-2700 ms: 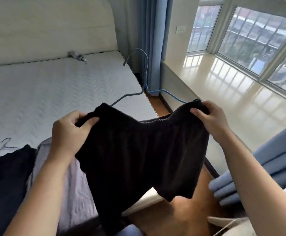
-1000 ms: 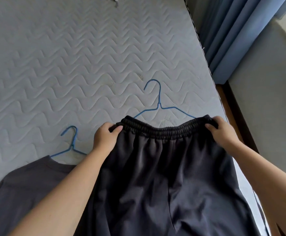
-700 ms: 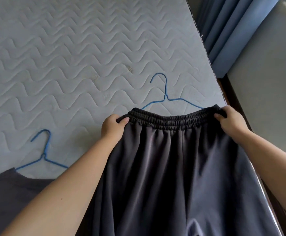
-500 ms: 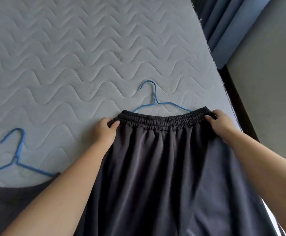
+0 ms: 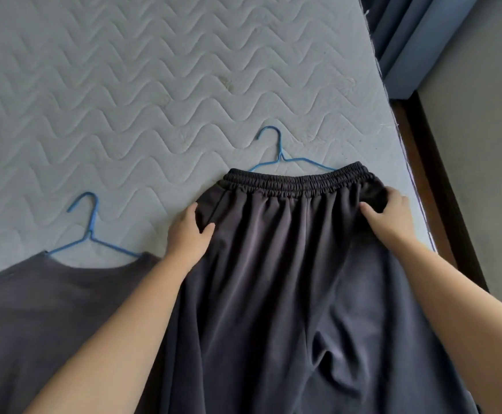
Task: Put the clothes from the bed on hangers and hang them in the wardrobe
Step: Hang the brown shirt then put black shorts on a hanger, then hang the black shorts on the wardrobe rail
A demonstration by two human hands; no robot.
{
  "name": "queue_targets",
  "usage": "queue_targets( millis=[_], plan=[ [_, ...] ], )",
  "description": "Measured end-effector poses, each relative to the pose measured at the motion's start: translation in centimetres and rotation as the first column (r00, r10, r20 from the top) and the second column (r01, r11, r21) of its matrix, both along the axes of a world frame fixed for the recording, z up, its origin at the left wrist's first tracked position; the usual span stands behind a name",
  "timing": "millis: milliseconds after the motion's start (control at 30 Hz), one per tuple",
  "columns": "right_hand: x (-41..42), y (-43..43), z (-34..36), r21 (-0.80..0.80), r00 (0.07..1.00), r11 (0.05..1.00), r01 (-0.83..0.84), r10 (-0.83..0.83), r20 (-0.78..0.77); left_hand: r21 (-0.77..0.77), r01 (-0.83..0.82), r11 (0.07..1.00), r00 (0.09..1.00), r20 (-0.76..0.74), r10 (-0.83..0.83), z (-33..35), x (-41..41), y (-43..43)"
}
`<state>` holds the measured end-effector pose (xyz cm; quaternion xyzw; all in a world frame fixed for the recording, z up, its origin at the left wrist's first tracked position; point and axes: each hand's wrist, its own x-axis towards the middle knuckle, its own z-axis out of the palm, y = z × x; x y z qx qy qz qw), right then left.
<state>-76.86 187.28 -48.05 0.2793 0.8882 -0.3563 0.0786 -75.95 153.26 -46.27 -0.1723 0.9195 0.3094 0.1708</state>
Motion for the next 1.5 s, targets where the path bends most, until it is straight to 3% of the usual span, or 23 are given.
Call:
queue_targets(
  millis=[200,333,533,667,867,1133,1400,1500],
  plan=[
    [15.4,-2.2,2.5,-0.011,0.997,0.998,-0.063,0.063,0.044,0.044,-0.193,0.98,0.968,-0.154,0.197,3.9,18.0,-0.7],
    [25.7,-3.0,4.3,-0.112,0.988,0.993,0.034,-0.017,0.155,0.137,-0.398,0.907,0.915,-0.011,0.403,5.0,28.7,0.0],
    [35.6,-2.8,7.3,-0.203,0.94,0.961,0.186,-0.114,0.322,0.079,-0.444,0.893,0.876,0.246,0.414,8.3,38.8,0.8],
    [38.9,-2.4,9.5,-0.275,0.88,0.941,0.194,-0.043,0.474,0.019,-0.348,0.937,0.866,0.39,0.313,10.8,42.7,1.4],
    [43.6,-0.9,12.2,-0.252,0.749,0.968,0.01,0.16,0.643,0.0,-0.425,0.905,0.821,0.422,0.385,15.0,46.5,1.8],
    [47.8,-0.1,15.5,-0.229,0.758,0.973,-0.015,0.161,0.632,-0.062,-0.338,0.939,0.775,0.548,0.315,18.4,53.1,-0.9],
    [50.7,-1.3,17.3,-0.209,0.738,0.977,-0.047,0.175,0.652,-0.003,-0.524,0.852,0.72,0.533,0.445,19.0,60.8,-5.0],
    [51.0,-2.3,17.9,-0.189,0.728,0.978,-0.087,0.192,0.658,0.016,-0.633,0.774,0.669,0.514,0.536,18.6,64.0,-7.1]
  ],
)
